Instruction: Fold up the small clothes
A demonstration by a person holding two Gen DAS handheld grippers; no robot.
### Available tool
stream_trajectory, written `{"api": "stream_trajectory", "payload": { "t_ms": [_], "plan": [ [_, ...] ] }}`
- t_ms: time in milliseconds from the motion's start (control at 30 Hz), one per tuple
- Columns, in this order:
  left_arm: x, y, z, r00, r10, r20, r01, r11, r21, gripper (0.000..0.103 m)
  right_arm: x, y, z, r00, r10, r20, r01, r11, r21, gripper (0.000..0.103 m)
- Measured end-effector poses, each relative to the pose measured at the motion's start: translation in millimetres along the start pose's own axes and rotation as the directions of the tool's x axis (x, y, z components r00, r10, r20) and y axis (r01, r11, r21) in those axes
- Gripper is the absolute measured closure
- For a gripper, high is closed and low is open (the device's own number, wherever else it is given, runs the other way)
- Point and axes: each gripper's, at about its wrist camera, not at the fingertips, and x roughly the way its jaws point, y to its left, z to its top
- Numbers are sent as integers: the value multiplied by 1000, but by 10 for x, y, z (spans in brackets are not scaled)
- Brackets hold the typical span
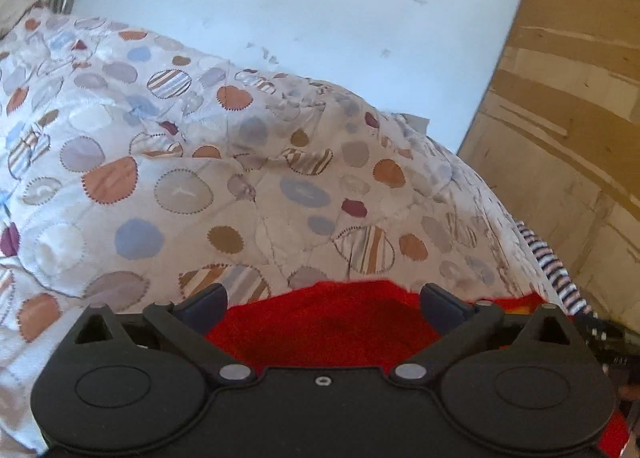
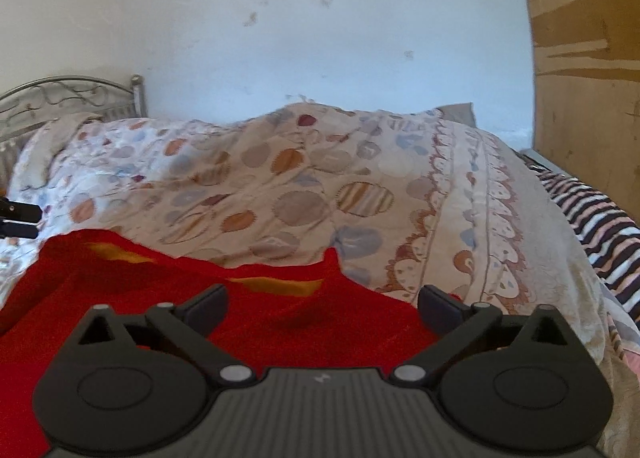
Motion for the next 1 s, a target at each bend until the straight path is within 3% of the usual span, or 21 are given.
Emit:
{"api": "stream_trajectory", "payload": {
  "t_ms": [200, 300, 333, 400, 433, 467, 500, 533, 567, 600, 667, 767, 900, 1000],
  "plan": [
    [-143, -72, -322, 988, -107, -112, 119, 988, 97, 1, 37, 17, -21, 1000, 4, -13, -4, 1000, -15, 0],
    [-116, -154, -437, 983, -112, -144, 131, 982, 135, 2, 107, 25, 2, 1000, 4, -18, -4, 1000, -13, 6],
    [-100, -171, -461, 983, -115, -146, 136, 980, 143, 7, 144, 31, 13, 1000, 2, -26, -3, 1000, -19, 8],
    [-58, -206, -469, 985, -82, -154, 106, 981, 159, 21, 218, 48, 29, 999, 0, -49, -1, 1000, -31, 18],
    [-27, -222, -454, 988, -37, -149, 62, 984, 166, 37, 261, 58, 33, 998, 0, -65, -2, 999, -40, 21],
    [2, -216, -429, 990, -1, -140, 24, 987, 161, 60, 305, 65, 37, 996, 0, -85, -4, 999, -47, 26],
    [21, -194, -398, 991, 11, -135, 9, 990, 143, 74, 344, 75, 37, 995, -2, -102, -4, 998, -56, 37],
    [37, -162, -365, 992, 8, -128, 7, 993, 118, 95, 366, 87, 30, 994, -6, -110, -2, 998, -67, 47],
    [35, -133, -338, 994, 10, -111, 1, 995, 100, 97, 386, 95, 29, 993, 0, -120, -9, 997, -74, 70],
    [19, -119, -317, 996, 17, -91, -8, 995, 96, 97, 388, 109, 33, 993, -4, -119, -6, 997, -82, 82],
    [-69, -119, -278, 999, 25, -27, -22, 994, 107, 98, 334, 148, 31, 996, -25, -82, 16, 994, -104, 94],
    [-176, -113, -249, 998, 56, 38, -60, 990, 124, 98, 283, 175, 49, 998, -53, -24, 49, 991, -121, 94],
    [0, -35, -316, 993, 111, -30, -106, 985, 133, 98, 411, 121, 17, 992, -105, -71, 99, 991, -89, 94],
    [89, 92, -386, 993, 94, -65, -91, 995, 46, 96, 416, 9, -13, 988, -137, -77, 135, 990, -30, 94]
  ]
}}
